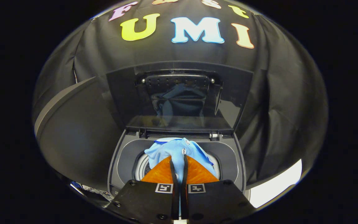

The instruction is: Put the clothes into the washing machine and then close the washing machine lid.

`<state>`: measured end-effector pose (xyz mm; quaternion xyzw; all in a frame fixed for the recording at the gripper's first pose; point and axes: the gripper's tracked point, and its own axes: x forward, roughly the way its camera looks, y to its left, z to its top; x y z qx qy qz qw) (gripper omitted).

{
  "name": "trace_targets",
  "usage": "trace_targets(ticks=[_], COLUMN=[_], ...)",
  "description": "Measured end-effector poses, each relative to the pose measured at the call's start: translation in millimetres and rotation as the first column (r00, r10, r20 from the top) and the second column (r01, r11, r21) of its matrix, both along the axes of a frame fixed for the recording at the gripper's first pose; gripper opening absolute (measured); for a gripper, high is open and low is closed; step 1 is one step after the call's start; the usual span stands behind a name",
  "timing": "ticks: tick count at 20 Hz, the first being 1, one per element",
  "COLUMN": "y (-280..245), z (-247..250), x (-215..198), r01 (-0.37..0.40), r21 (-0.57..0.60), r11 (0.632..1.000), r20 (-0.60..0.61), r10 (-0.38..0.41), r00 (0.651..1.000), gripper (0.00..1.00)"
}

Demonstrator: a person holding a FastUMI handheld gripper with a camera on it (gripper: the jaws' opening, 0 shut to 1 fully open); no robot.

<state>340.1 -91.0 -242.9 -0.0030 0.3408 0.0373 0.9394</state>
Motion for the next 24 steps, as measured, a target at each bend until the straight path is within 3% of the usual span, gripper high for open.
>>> trace_targets(ticks=[5, 8, 11, 12, 24], y=[5, 8, 9, 8, 9], z=[-12, -12, -17, -16, 1], x=[-3, -9, -17, -17, -20], r01=[0.004, 0.01, 0.013, 0.015, 0.034], r21=[0.01, 0.023, 0.003, -0.002, 0.017], r11=[1.0, 1.0, 1.0, 1.0, 0.999], r20=[-0.047, -0.057, -0.069, -0.066, -0.03], r10=[-0.003, -0.009, -0.013, -0.015, -0.034], r00=[0.999, 0.998, 0.998, 0.998, 0.999], gripper=[0.11, 0.32, 1.0, 0.96, 0.96])
